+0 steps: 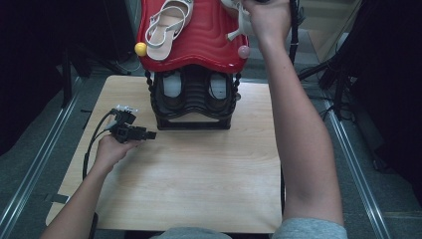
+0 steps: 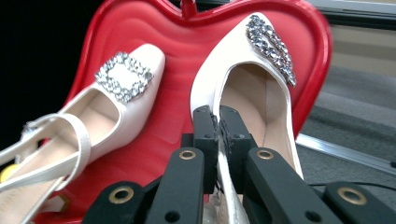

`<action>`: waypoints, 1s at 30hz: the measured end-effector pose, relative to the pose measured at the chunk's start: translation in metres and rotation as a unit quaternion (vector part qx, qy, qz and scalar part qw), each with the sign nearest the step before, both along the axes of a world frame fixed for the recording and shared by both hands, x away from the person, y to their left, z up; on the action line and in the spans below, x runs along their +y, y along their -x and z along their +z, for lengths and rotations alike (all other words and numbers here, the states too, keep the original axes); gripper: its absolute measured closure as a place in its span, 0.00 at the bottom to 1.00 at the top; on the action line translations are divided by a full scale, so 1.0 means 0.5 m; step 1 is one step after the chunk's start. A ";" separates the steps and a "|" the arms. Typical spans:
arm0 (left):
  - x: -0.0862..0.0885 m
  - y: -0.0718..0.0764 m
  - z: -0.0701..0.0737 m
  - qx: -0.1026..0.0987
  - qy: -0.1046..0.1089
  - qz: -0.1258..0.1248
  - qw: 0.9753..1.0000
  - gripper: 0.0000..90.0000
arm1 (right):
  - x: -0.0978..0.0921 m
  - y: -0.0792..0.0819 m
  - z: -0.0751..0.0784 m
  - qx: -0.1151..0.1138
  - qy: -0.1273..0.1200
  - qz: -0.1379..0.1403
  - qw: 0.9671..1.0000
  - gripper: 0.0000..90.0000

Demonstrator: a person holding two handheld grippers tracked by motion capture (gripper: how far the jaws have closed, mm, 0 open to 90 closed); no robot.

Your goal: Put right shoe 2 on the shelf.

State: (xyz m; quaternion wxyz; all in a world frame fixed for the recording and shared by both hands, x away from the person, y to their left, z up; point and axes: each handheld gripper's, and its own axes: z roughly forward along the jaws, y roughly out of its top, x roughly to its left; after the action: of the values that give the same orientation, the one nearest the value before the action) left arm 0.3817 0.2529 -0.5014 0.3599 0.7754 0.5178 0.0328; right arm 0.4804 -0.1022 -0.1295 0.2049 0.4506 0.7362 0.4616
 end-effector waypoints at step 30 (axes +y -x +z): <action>-0.005 -0.001 -0.005 0.003 -0.006 -0.003 1.000 0.45 | 0.064 0.022 -0.104 0.011 0.037 0.046 0.998 0.98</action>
State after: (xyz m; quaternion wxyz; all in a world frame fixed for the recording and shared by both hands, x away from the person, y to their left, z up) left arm 0.3822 0.2505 -0.5037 0.3537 0.7791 0.5166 0.0321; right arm 0.4693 -0.0700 -0.1817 0.1921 0.4137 0.7744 0.4384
